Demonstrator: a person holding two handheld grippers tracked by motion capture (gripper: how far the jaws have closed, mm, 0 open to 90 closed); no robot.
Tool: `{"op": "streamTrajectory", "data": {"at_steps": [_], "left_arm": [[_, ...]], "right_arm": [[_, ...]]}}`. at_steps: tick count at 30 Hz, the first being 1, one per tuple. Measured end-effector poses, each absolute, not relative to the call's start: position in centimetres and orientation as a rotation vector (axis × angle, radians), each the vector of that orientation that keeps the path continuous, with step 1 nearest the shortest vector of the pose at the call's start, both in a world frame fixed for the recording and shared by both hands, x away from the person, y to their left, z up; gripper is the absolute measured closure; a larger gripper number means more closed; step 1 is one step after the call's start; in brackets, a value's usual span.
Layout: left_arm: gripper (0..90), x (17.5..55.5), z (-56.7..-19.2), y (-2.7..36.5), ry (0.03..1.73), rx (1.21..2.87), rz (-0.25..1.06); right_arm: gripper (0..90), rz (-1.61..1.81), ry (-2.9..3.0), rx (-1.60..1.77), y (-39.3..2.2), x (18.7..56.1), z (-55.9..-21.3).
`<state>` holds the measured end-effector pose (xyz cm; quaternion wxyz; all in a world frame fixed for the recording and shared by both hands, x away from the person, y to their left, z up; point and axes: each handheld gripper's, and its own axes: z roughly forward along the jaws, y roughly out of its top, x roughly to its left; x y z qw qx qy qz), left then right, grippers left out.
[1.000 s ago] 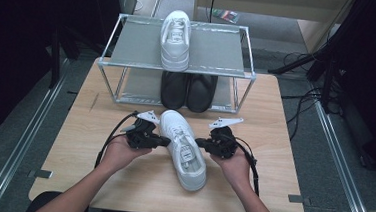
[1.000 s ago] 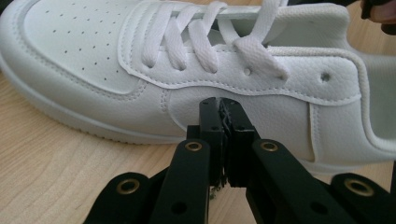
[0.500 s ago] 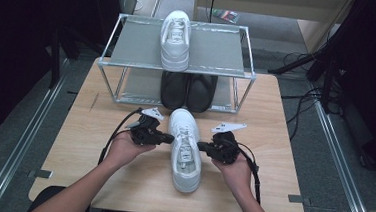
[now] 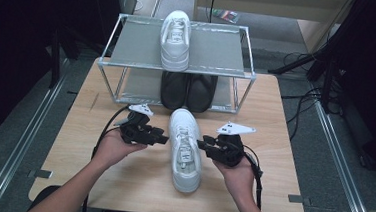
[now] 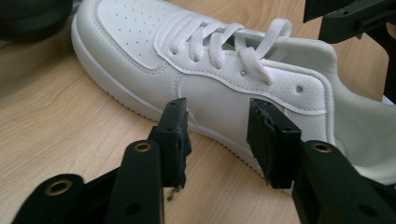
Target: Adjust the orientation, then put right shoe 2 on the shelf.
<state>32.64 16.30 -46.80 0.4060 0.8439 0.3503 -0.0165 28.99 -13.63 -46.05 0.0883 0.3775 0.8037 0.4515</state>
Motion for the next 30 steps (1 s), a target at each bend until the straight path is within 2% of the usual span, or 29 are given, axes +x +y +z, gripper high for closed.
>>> {"op": "streamTrajectory", "data": {"at_steps": [6,26,30], "left_arm": [[48.5,32.7,-46.5,17.2,0.894,2.105,-0.015],[47.5,33.1,-46.7,18.2,0.938,2.1,-0.008],[47.5,33.1,-46.7,18.3,0.939,2.094,-0.014]], "right_arm": [[59.5,1.392,2.356,1.137,-13.1,27.7,-45.5],[50.0,1.309,2.36,1.14,-10.3,27.9,-47.3],[50.9,1.275,2.35,1.196,-10.4,28.6,-48.2]]}}
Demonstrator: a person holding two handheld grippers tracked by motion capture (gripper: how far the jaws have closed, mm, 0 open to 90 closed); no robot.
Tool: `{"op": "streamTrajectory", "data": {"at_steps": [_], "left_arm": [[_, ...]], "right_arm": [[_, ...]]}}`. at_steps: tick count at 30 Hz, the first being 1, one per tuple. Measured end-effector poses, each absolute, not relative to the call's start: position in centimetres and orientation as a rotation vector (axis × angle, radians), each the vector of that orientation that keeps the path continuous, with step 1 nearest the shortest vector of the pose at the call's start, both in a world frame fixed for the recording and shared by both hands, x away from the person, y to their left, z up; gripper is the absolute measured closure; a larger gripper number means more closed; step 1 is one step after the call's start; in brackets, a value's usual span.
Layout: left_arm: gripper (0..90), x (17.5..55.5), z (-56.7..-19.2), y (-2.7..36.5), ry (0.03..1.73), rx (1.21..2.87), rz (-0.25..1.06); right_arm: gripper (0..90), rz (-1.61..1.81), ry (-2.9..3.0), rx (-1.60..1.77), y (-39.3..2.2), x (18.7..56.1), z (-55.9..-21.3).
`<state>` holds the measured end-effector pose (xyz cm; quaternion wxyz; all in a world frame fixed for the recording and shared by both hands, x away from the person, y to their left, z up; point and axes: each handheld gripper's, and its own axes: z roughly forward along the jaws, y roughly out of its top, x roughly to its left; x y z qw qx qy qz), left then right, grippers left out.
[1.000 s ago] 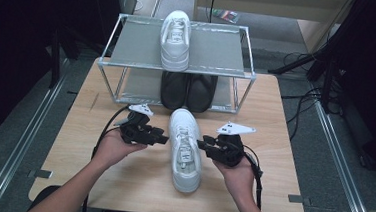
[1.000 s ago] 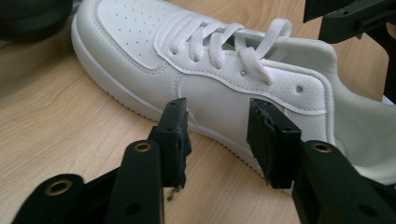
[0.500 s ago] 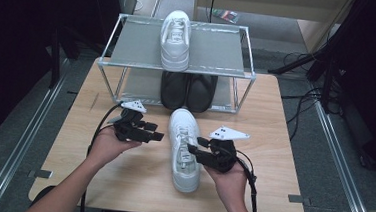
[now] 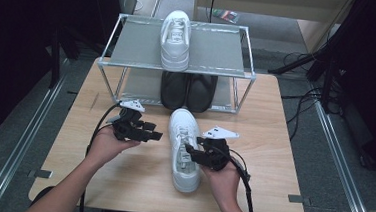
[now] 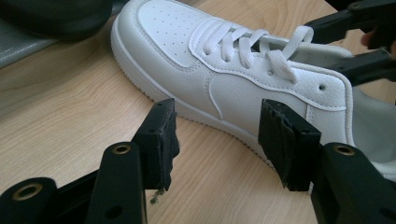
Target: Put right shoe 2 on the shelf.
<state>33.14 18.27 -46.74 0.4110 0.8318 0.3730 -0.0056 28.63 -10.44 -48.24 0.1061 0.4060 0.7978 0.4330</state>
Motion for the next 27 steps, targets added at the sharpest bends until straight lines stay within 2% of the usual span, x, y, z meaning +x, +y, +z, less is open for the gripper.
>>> {"op": "streamTrajectory", "data": {"at_steps": [12,18,20,22,23,27], "left_arm": [[47.3,33.1,-46.9,18.4,0.951,2.096,-0.011],[47.2,33.2,-47.0,18.5,0.957,2.097,-0.016],[47.2,33.3,-47.0,18.6,0.958,2.095,-0.019],[47.1,33.3,-47.0,18.7,0.958,2.092,-0.021],[47.1,33.3,-47.0,18.7,0.962,2.09,-0.01],[46.6,33.3,-47.0,18.8,0.964,2.086,-0.008]], "right_arm": [[45.8,1.271,2.289,1.2,-9.9,28.7,-49.9],[54.0,1.34,2.256,1.274,-10.7,29.1,-50.5],[59.7,1.325,2.249,1.266,-10.6,29.0,-50.4],[71.3,1.313,2.213,1.26,-10.6,28.7,-50.2],[74.3,1.323,2.204,1.267,-10.8,28.7,-50.1],[78.9,1.345,2.205,1.295,-11.3,28.9,-50.1]]}}
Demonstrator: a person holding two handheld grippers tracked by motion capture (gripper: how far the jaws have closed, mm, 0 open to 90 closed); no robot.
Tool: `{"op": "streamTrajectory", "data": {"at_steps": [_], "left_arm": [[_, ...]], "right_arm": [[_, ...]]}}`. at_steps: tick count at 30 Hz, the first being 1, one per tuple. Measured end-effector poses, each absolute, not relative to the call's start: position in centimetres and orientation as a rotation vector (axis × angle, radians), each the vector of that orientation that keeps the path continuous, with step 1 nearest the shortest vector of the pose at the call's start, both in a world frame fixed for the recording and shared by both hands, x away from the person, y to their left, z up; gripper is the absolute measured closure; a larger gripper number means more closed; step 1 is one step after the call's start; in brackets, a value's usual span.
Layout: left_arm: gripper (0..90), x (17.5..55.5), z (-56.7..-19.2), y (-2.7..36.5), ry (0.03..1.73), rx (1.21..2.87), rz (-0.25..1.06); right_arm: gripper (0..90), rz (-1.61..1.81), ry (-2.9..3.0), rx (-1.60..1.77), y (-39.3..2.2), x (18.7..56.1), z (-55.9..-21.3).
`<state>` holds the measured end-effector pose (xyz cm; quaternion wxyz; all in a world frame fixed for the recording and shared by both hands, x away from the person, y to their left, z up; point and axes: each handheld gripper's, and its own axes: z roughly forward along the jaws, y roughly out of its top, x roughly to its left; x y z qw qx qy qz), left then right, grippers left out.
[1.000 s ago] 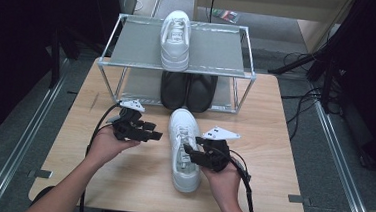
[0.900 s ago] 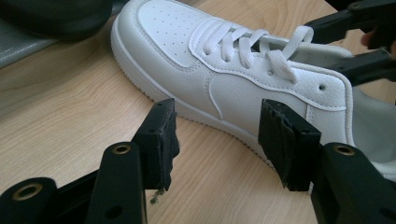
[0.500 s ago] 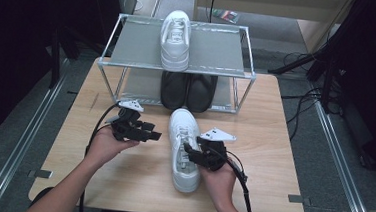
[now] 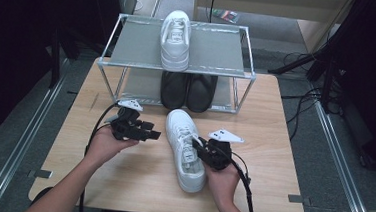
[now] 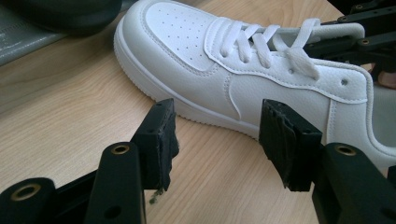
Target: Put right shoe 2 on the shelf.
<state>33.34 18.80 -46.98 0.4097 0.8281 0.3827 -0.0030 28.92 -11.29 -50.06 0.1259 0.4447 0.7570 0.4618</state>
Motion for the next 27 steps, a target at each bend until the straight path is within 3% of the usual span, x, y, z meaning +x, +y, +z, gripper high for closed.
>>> {"op": "streamTrajectory", "data": {"at_steps": [3,17,27], "left_arm": [[46.3,33.4,-47.0,18.9,0.967,2.081,-0.008],[46.3,33.5,-46.9,19.4,0.978,2.065,-0.002],[46.0,33.6,-46.9,19.8,0.992,2.059,-0.005]], "right_arm": [[83.9,1.309,2.21,1.273,-11.3,29.0,-49.8],[85.4,1.419,2.247,1.318,-12.9,30.1,-49.1],[85.2,1.498,2.248,1.297,-14.6,30.6,-46.5]]}}
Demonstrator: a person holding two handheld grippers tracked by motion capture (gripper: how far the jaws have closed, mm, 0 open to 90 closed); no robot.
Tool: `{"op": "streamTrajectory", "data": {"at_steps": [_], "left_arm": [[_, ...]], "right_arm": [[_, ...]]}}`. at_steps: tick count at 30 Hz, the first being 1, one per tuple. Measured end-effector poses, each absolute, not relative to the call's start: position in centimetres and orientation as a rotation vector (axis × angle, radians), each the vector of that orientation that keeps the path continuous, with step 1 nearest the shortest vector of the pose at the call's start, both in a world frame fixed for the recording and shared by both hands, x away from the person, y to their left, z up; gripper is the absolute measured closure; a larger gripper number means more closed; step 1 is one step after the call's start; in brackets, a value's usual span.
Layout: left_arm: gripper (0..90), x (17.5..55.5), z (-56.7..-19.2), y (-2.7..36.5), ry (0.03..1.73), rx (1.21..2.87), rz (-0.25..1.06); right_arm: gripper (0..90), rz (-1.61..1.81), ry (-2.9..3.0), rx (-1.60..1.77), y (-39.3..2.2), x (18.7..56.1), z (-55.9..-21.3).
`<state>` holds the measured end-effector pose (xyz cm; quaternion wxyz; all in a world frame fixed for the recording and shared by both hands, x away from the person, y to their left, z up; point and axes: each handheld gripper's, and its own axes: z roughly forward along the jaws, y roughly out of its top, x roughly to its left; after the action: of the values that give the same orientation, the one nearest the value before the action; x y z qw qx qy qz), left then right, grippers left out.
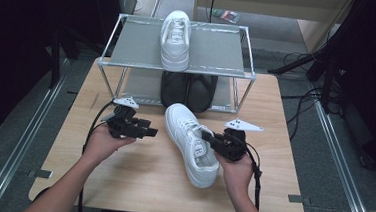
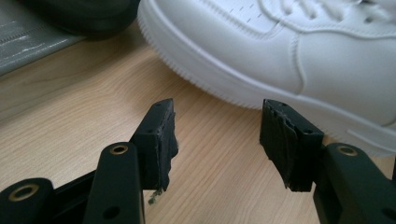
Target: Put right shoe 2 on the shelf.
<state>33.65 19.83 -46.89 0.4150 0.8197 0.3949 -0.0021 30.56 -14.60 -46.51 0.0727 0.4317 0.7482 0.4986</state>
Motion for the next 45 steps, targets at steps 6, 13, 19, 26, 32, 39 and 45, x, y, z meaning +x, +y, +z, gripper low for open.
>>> {"op": "streamTrajectory", "data": {"at_steps": [6,13,19,26,32,39,45], "left_arm": [[43.9,33.7,-47.1,20.0,0.994,2.07,-0.002],[43.2,33.7,-47.0,20.2,0.998,2.063,0.003],[43.0,33.8,-47.1,20.3,0.995,2.063,0.003],[43.1,33.7,-46.9,20.3,0.994,2.049,0.017],[43.1,33.6,-46.9,20.2,0.989,2.055,0.015],[43.0,33.6,-47.0,20.1,0.985,2.061,0.013],[42.1,33.6,-47.0,20.1,0.979,2.064,0.008]], "right_arm": [[85.2,1.502,2.275,1.287,-16.3,31.1,-44.6],[85.2,1.48,2.323,1.233,-17.6,31.7,-42.4],[85.2,1.487,2.377,1.203,-18.6,32.5,-40.5],[85.2,1.539,2.378,1.194,-20.1,33.5,-37.7],[85.1,1.551,2.358,1.194,-21.5,34.0,-35.0],[85.1,1.57,2.316,1.205,-22.5,34.2,-33.0],[85.0,1.532,2.281,1.209,-22.7,35.3,-30.9]]}}
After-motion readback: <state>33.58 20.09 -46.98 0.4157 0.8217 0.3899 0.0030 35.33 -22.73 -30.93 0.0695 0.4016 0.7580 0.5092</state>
